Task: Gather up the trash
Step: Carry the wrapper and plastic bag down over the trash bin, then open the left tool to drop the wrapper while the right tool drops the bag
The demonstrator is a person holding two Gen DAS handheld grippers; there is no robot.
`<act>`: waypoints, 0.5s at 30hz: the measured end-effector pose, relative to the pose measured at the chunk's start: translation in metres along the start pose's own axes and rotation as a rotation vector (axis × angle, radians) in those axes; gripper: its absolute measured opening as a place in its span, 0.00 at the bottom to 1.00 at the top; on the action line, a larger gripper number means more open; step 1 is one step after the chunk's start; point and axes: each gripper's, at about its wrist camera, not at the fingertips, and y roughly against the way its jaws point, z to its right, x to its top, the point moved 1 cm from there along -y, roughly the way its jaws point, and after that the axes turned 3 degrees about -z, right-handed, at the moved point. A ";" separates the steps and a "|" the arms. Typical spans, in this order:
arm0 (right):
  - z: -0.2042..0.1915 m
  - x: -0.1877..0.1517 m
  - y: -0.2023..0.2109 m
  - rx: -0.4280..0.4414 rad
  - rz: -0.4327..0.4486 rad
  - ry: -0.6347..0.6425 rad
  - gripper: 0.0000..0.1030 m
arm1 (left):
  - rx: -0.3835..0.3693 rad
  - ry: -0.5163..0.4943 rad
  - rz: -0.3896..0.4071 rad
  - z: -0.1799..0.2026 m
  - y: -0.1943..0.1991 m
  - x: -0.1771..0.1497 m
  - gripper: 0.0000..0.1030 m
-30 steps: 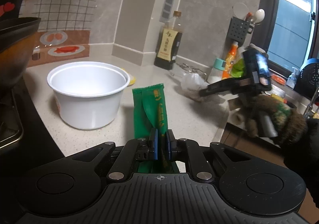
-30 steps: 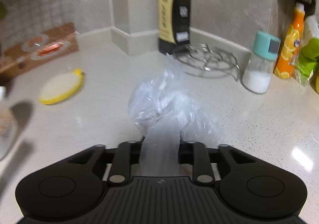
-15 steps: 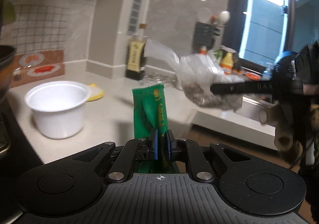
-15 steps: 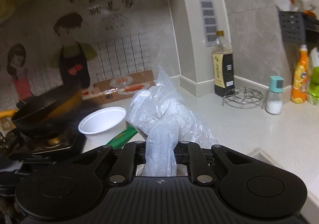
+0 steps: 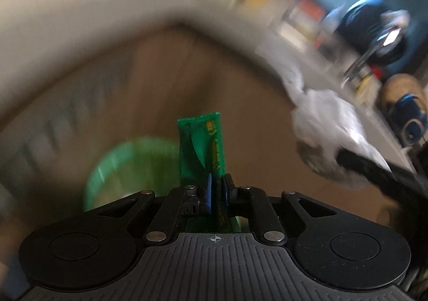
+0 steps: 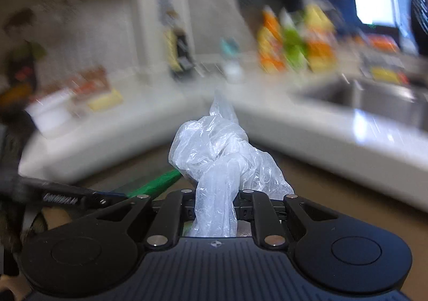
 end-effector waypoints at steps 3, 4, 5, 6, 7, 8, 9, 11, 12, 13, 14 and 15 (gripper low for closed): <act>0.023 -0.031 -0.020 -0.024 -0.108 -0.056 0.12 | 0.031 0.060 -0.133 -0.015 -0.057 -0.005 0.12; 0.029 -0.038 -0.026 -0.024 -0.128 -0.078 0.12 | 0.046 0.081 -0.169 -0.020 -0.073 -0.007 0.12; 0.036 -0.045 -0.031 -0.026 -0.146 -0.102 0.12 | 0.062 0.103 -0.199 -0.025 -0.087 -0.008 0.12; 0.041 -0.052 -0.038 -0.027 -0.163 -0.122 0.12 | 0.078 0.126 -0.221 -0.030 -0.097 -0.011 0.12; 0.045 -0.057 -0.044 -0.027 -0.177 -0.138 0.12 | 0.095 0.147 -0.241 -0.034 -0.107 -0.013 0.12; 0.049 -0.064 -0.050 -0.029 -0.194 -0.152 0.12 | 0.114 0.170 -0.264 -0.041 -0.117 -0.014 0.12; 0.051 -0.069 -0.055 -0.031 -0.209 -0.160 0.12 | 0.131 0.192 -0.278 -0.047 -0.123 -0.017 0.12; 0.055 -0.078 -0.066 -0.021 -0.245 -0.178 0.12 | 0.151 0.239 -0.300 -0.058 -0.138 -0.018 0.12; 0.057 -0.082 -0.071 -0.011 -0.264 -0.186 0.12 | 0.151 0.263 -0.313 -0.063 -0.147 -0.019 0.13; 0.058 -0.085 -0.075 -0.008 -0.278 -0.192 0.12 | 0.149 0.284 -0.325 -0.067 -0.154 -0.019 0.13; 0.060 -0.088 -0.080 -0.010 -0.291 -0.194 0.12 | 0.152 0.307 -0.338 -0.072 -0.161 -0.021 0.13; 0.061 -0.091 -0.083 -0.014 -0.300 -0.197 0.12 | 0.158 0.325 -0.348 -0.076 -0.170 -0.022 0.13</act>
